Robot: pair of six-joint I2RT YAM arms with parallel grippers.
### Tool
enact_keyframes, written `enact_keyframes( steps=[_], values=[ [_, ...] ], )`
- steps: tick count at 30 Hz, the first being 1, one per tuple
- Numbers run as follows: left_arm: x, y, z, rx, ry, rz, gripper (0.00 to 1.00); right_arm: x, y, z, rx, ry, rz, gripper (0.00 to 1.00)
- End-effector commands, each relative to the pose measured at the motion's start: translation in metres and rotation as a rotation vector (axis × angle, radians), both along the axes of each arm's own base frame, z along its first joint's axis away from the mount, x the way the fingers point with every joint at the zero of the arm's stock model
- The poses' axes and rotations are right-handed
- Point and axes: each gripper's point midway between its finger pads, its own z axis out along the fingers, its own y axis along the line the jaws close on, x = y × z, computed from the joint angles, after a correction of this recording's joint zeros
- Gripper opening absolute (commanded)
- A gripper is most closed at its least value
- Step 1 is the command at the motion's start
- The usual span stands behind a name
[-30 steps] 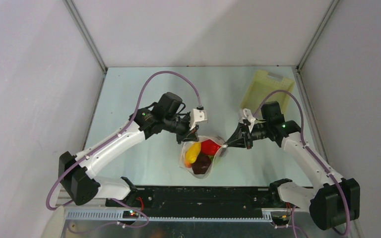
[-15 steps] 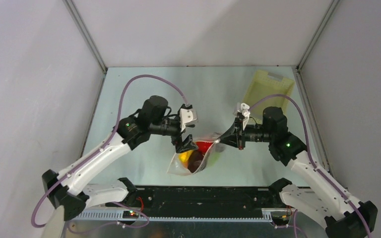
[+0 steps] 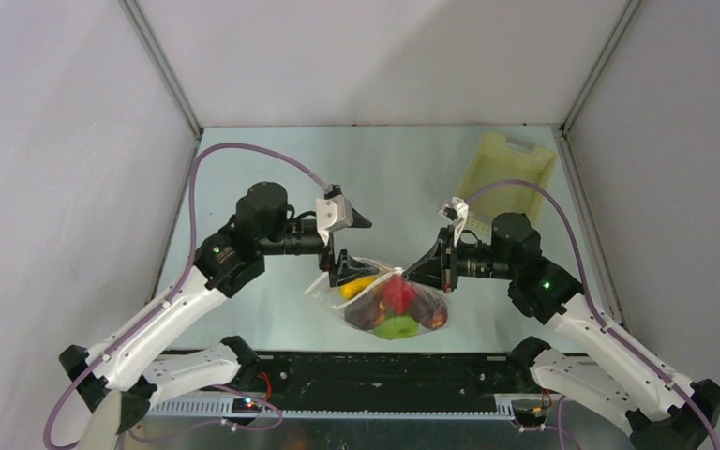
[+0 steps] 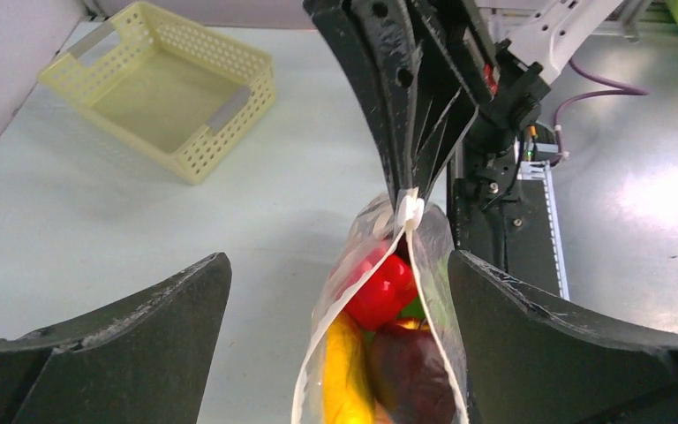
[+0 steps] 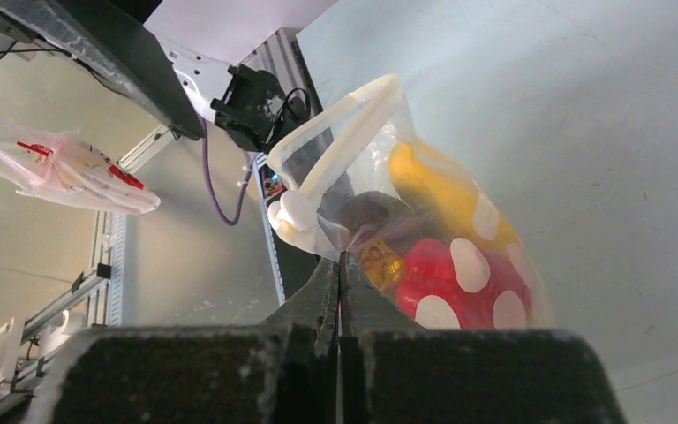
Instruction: Place the food in the zip-top bag and seal the zipper
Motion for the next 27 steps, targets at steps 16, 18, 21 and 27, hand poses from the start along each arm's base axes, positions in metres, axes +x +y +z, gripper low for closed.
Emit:
enact_keyframes(
  steps=[16,18,21,27],
  values=[
    [-0.033,-0.037,-0.037,0.044,0.173,-0.236,0.79,0.012,-0.005,0.033,0.058,0.021,-0.130,0.00],
    [-0.033,-0.036,-0.044,0.046,0.180,-0.222,0.74,0.010,-0.006,0.035,0.063,0.009,-0.130,0.00],
    [-0.036,-0.036,-0.048,0.034,0.208,-0.229,0.66,0.012,-0.008,0.036,0.065,-0.001,-0.142,0.00],
    [-0.042,-0.037,-0.059,0.049,0.232,-0.227,0.62,0.019,-0.013,0.036,0.063,0.005,-0.183,0.00]
  ],
)
